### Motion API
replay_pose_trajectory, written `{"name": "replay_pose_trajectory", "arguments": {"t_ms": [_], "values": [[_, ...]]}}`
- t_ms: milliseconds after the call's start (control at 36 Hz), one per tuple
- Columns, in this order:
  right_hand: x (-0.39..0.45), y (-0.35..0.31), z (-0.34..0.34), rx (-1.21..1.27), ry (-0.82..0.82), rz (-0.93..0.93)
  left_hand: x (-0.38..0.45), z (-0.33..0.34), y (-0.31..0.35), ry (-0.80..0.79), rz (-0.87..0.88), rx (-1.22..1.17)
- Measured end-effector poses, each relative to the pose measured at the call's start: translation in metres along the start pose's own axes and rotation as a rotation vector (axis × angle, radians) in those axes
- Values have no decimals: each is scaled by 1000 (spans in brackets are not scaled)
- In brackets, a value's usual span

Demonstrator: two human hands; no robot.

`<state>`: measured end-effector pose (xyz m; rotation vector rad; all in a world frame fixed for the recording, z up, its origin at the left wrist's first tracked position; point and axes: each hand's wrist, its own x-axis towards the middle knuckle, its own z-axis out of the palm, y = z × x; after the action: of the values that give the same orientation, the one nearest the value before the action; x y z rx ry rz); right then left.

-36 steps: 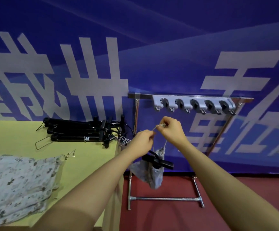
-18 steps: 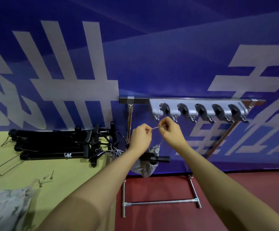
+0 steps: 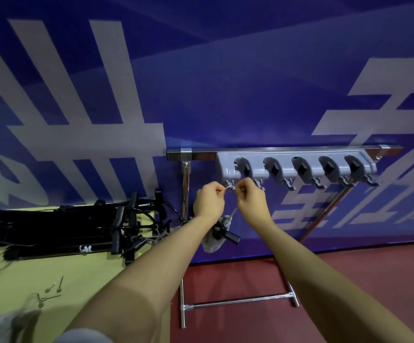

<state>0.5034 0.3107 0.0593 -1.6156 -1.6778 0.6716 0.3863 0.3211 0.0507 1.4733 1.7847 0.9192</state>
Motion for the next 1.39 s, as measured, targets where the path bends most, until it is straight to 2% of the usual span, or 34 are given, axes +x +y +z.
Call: {"name": "replay_pose_trajectory", "arguments": {"t_ms": [250, 389, 694, 1083, 1389], "values": [[-19, -1, 0, -44, 12, 74, -16, -20, -1, -88, 9, 99], [-43, -12, -2, -75, -17, 12, -42, -39, -7, -88, -11, 105], [-112, -51, 12, -32, -184, -124, -130, -87, -34, 113, -65, 54], [-191, -110, 120, -51, -420, -201, -210, -187, -126, 251, -278, 146], [-228, -157, 237, -32, -571, -160, -240, -276, -236, 209, -419, 143]]}}
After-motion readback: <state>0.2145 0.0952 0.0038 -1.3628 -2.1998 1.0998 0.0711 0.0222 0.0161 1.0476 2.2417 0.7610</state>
